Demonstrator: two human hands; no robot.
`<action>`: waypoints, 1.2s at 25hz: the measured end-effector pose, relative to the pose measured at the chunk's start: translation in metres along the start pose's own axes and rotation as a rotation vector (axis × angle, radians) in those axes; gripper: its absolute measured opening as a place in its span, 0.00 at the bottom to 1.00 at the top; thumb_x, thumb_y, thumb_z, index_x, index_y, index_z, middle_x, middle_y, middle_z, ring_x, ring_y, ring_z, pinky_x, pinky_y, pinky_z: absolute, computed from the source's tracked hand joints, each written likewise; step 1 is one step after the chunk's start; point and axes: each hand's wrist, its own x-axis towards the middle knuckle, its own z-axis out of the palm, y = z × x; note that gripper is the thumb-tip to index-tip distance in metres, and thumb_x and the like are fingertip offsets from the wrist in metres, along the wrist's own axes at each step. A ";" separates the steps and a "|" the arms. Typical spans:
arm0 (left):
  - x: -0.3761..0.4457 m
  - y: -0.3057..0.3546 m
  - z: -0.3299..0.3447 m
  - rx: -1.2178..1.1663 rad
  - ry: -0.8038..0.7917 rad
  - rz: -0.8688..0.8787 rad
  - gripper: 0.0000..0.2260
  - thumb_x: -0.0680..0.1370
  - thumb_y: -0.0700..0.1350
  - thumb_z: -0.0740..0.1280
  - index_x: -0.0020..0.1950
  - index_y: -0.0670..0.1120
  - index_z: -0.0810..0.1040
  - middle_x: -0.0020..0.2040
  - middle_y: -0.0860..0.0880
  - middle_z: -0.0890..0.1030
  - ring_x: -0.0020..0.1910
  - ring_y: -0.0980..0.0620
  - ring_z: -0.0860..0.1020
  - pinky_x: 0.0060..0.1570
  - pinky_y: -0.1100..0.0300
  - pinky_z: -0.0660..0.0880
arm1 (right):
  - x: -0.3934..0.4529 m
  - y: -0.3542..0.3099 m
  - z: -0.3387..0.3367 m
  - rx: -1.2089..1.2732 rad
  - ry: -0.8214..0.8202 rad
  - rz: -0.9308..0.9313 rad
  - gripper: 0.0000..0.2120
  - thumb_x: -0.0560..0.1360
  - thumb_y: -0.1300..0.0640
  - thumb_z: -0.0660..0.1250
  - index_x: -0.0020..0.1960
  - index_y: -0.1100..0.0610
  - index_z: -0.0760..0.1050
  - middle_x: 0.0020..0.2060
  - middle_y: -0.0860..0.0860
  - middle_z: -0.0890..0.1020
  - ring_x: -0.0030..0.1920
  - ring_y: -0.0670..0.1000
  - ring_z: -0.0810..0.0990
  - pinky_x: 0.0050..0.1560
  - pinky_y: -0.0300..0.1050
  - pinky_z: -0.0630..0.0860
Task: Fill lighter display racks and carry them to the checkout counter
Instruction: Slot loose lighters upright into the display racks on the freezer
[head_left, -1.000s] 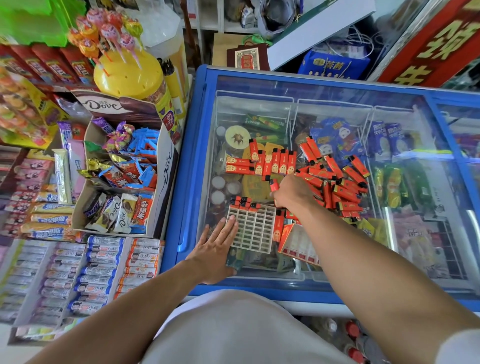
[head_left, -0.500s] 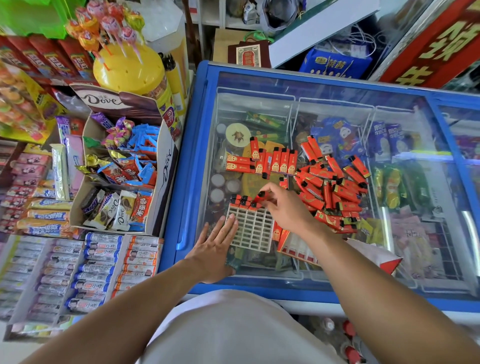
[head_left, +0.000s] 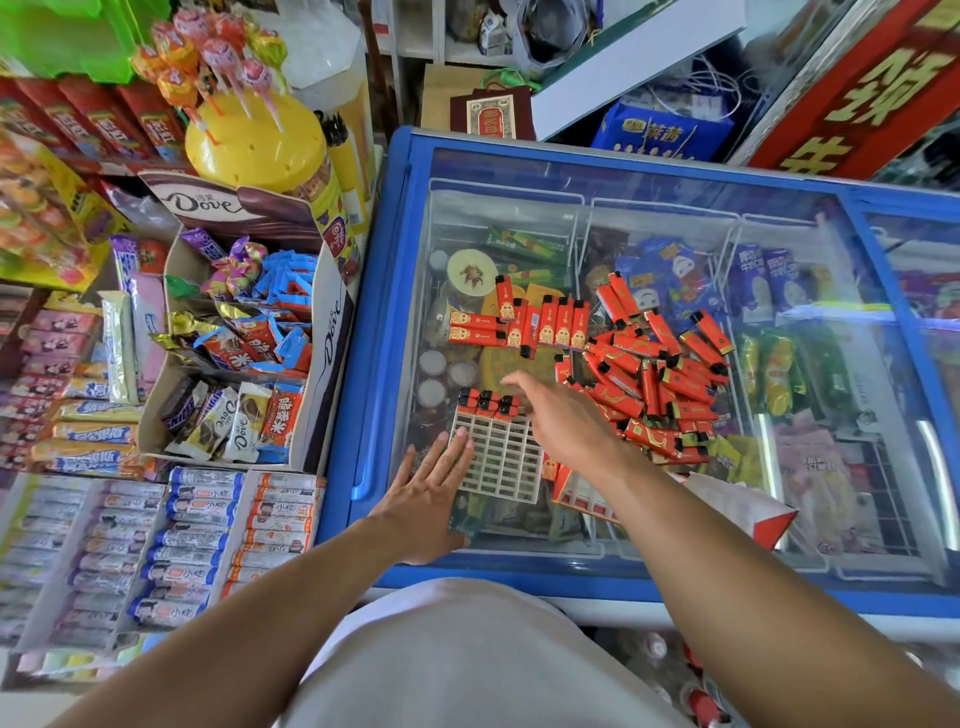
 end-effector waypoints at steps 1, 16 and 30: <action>0.000 0.000 0.000 -0.006 0.003 0.003 0.52 0.78 0.66 0.64 0.77 0.49 0.24 0.77 0.52 0.24 0.77 0.48 0.27 0.78 0.42 0.34 | 0.000 0.005 -0.003 0.026 0.038 0.060 0.22 0.78 0.69 0.63 0.68 0.52 0.70 0.54 0.50 0.82 0.43 0.47 0.82 0.41 0.41 0.80; -0.007 0.008 -0.001 0.012 0.036 -0.096 0.49 0.79 0.59 0.65 0.78 0.51 0.25 0.77 0.54 0.25 0.77 0.43 0.27 0.76 0.36 0.33 | 0.003 0.009 0.001 -0.099 -0.328 0.503 0.38 0.67 0.48 0.80 0.70 0.56 0.67 0.51 0.50 0.82 0.51 0.54 0.82 0.45 0.49 0.73; -0.004 0.007 -0.006 -0.036 -0.047 -0.087 0.52 0.78 0.60 0.67 0.77 0.53 0.24 0.76 0.55 0.23 0.77 0.44 0.27 0.76 0.36 0.35 | 0.004 0.005 -0.018 0.142 0.062 0.145 0.11 0.80 0.53 0.67 0.62 0.50 0.79 0.45 0.45 0.86 0.30 0.41 0.77 0.29 0.40 0.71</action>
